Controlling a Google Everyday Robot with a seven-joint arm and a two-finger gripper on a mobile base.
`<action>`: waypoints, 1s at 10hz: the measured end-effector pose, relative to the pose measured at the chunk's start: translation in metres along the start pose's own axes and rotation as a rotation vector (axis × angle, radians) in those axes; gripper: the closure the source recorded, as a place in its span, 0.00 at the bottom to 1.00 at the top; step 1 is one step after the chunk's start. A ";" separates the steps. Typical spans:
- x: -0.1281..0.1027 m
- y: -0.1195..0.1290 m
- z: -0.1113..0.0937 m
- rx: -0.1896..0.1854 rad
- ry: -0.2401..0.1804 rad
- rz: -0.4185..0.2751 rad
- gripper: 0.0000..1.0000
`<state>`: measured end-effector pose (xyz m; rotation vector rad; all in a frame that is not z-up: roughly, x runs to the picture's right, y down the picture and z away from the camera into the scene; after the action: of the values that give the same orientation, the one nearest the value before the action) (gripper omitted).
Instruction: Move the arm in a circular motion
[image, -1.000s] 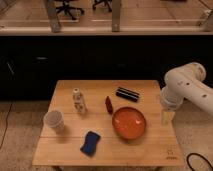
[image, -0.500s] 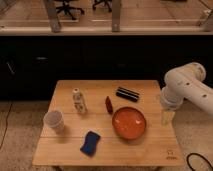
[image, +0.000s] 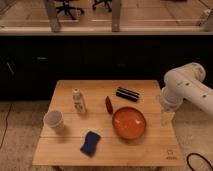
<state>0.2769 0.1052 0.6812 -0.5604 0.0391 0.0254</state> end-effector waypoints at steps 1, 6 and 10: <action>-0.010 0.005 -0.001 0.003 0.007 -0.017 0.20; -0.050 0.021 -0.003 0.007 0.030 -0.109 0.20; -0.093 0.021 -0.003 0.009 0.041 -0.183 0.20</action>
<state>0.1833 0.1199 0.6713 -0.5541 0.0281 -0.1646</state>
